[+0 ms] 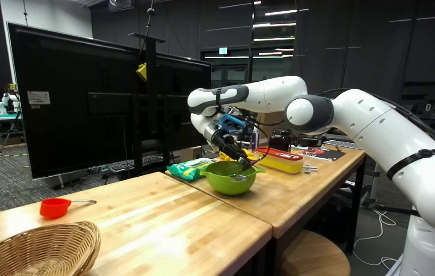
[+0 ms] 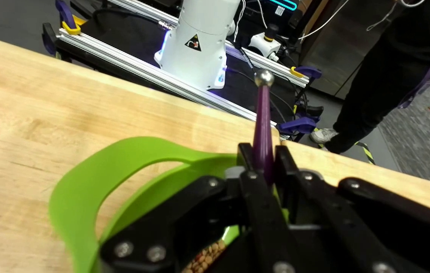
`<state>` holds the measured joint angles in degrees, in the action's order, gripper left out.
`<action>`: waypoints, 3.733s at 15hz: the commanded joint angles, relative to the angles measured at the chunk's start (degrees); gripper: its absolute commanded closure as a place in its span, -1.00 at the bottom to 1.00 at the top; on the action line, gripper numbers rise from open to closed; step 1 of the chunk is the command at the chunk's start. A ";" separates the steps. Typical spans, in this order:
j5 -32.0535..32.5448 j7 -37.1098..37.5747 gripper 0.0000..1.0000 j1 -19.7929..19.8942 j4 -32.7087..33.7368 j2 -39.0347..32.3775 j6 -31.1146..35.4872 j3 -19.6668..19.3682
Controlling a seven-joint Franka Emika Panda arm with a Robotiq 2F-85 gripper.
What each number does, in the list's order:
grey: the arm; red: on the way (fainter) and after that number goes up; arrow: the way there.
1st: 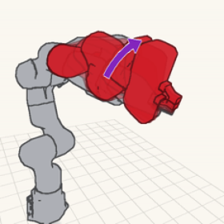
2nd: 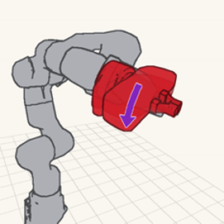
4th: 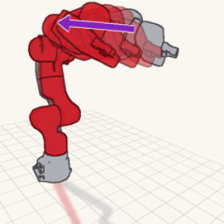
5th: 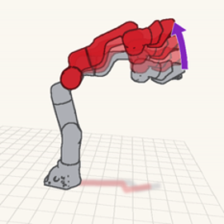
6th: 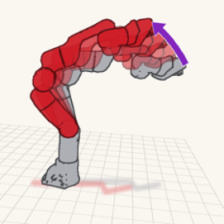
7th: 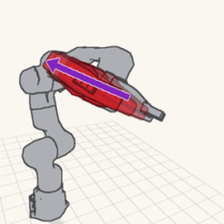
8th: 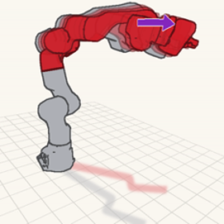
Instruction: Use the silver spoon to stir the contents in the green bowl.
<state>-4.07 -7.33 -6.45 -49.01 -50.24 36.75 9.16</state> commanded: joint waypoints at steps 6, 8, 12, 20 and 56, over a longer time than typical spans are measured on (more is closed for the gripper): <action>0.36 -0.17 0.93 1.17 0.39 1.40 5.83 -0.36; 0.47 -0.21 0.93 1.40 0.17 1.64 7.66 -0.41; 0.73 -0.32 0.93 1.76 -0.07 1.92 10.22 -0.59; 1.00 0.32 0.93 2.14 -0.09 3.39 11.38 -1.25; 1.05 -4.66 0.93 9.26 -36.12 31.60 50.87 -7.95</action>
<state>-3.00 -9.60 2.02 -74.59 -24.47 81.31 1.62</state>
